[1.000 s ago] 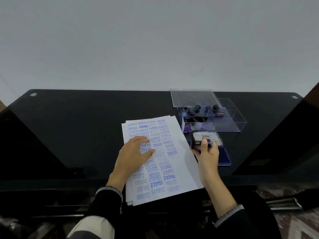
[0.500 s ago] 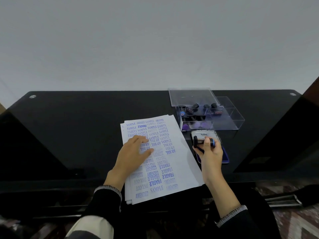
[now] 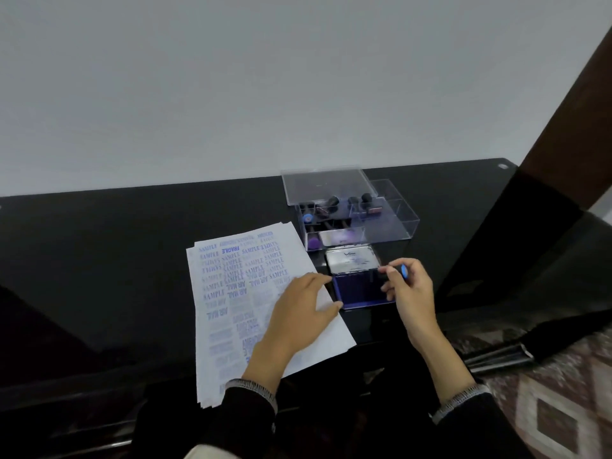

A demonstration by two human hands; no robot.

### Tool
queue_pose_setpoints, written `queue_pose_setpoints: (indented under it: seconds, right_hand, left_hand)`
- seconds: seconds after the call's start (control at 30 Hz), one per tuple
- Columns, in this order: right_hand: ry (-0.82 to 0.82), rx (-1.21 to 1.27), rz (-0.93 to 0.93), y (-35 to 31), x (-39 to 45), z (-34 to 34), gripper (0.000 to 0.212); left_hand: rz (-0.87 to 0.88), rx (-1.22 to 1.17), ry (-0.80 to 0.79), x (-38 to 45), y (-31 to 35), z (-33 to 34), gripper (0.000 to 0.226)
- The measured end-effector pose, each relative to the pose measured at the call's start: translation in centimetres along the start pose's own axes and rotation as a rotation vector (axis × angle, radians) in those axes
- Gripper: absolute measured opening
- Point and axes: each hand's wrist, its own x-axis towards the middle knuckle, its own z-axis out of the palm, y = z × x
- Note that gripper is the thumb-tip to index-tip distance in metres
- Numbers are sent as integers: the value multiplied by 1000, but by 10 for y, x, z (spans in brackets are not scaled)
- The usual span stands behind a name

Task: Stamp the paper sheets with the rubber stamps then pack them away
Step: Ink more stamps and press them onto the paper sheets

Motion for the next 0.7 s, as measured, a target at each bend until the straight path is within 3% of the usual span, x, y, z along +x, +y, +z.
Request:
queue_pose_setpoints:
  seconds: [0.1, 0.37, 0.7]
  right_hand:
    - [-96, -156, -81, 0, 0, 0, 13]
    - [-292, -485, -238, -5, -4, 7, 12]
    - [-241, -643, -362, 2, -12, 16, 14]
  left_hand:
    - [34, 88, 7, 4, 0, 13, 64]
    - [54, 112, 63, 3, -5, 19, 66]
    - [49, 95, 81, 3, -5, 21, 66]
